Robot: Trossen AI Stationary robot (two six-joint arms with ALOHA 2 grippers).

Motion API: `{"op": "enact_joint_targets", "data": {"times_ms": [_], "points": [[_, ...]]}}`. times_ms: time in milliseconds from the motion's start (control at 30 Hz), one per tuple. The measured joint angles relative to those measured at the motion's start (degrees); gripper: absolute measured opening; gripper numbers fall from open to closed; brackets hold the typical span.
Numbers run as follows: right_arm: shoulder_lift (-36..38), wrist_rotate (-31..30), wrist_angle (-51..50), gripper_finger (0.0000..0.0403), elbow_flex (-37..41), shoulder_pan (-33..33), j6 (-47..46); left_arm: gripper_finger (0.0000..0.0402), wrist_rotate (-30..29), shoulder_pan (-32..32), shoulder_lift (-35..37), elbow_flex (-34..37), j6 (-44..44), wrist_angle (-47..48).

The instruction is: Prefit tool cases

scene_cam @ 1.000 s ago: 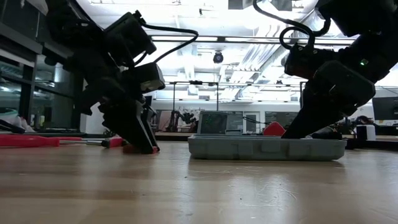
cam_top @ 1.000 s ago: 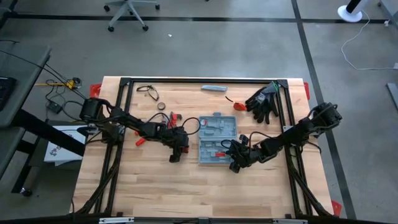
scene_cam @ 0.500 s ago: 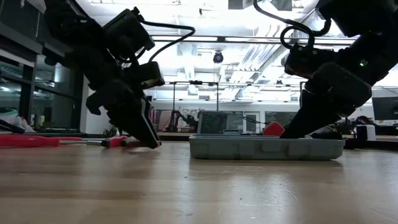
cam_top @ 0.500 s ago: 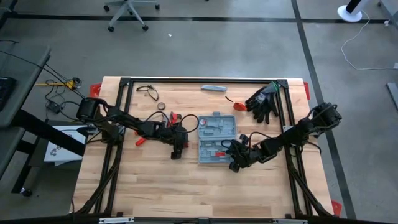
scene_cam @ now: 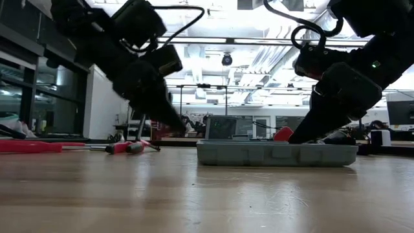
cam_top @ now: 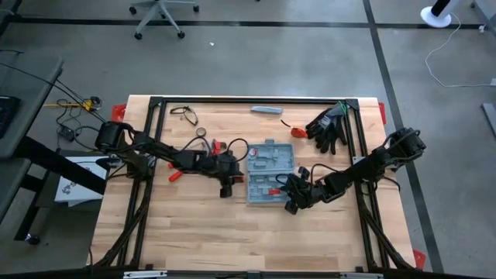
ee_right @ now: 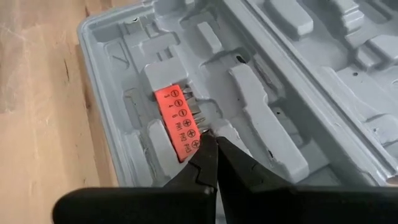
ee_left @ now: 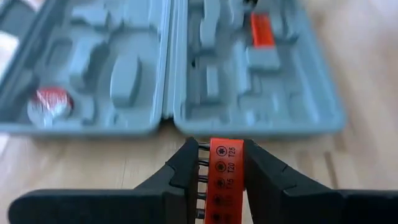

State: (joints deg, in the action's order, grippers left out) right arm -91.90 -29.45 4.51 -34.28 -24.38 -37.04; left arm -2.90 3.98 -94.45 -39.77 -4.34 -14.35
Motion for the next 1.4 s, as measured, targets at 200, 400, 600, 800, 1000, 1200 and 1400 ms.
{"op": "enact_joint_targets", "data": {"times_ms": [200,400,600,800,1000,1200,1400], "points": [[0.0,-1.8,0.1,0.0,0.0,0.0,0.0,0.0081,0.0,1.1,0.0,-3.0,0.0,-2.7],[0.0,-2.4,1.1,0.0,0.0,1.7,0.0,0.0081,-0.7,1.5,0.0,-3.6,0.0,-6.8],[-1.2,-1.2,4.0,0.0,0.0,5.2,2.5,0.0081,-1.0,1.8,-0.5,-3.6,-2.3,-12.2],[-7.1,3.0,12.7,0.0,-0.3,9.2,4.0,0.0081,-1.1,3.7,-4.6,-3.6,-3.9,-18.8],[-10.6,4.3,21.9,0.0,-0.2,11.7,7.6,0.0081,-4.0,4.8,-7.9,-3.6,-5.6,-20.6],[-10.7,4.6,23.2,0.0,-0.1,13.3,9.0,0.0081,-7.6,5.8,-8.3,-3.6,-6.1,-19.8],[-10.7,4.9,23.1,0.0,-0.1,13.5,9.0,0.0081,-11.0,7.2,-8.3,-3.6,-8.2,-16.9]]}}
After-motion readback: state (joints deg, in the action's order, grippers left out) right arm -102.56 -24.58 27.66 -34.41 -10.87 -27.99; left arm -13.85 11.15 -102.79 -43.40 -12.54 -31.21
